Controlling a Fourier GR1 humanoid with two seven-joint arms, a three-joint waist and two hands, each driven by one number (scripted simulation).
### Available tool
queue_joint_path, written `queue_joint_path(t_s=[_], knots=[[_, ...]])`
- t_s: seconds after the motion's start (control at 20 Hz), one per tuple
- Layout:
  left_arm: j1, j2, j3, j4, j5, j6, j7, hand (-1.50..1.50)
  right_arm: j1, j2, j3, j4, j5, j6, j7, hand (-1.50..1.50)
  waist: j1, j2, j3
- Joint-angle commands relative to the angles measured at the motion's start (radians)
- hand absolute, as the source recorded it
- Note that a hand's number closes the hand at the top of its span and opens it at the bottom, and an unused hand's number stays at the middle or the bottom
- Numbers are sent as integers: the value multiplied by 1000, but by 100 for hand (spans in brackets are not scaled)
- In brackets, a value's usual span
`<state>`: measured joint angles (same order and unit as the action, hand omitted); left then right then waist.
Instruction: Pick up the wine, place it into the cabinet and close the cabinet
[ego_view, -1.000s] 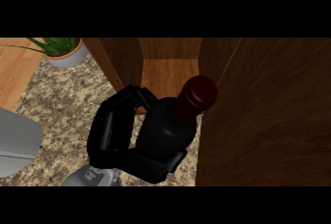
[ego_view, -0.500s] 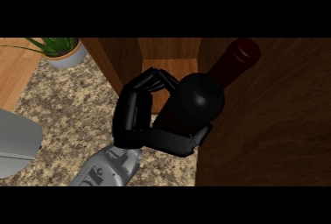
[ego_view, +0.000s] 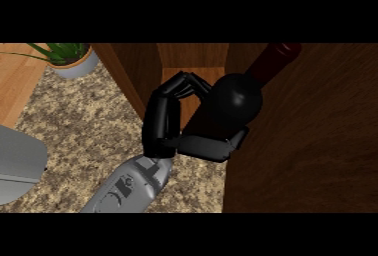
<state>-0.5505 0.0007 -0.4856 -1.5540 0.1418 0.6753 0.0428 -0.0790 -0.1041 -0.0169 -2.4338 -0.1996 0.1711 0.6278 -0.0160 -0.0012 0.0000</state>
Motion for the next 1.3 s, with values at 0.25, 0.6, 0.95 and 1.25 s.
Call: queue_joint_path(t_s=[0.25,0.6,0.95,1.25], knots=[[54,-1,-56,130,181,51,-253,150,71,25,17,-81,-53,22,-37,-150,-1,2,0],[-10,7,11,264,118,22,-256,150,26,22,46,-169,-31,-39,76,-150,1,0,0],[42,-1,-29,315,121,22,-359,150,41,17,-19,-88,-79,8,-9,-150,6,1,0],[53,-1,48,367,157,-10,-444,150,31,2,-30,-127,-90,-2,38,-150,7,0,0]])
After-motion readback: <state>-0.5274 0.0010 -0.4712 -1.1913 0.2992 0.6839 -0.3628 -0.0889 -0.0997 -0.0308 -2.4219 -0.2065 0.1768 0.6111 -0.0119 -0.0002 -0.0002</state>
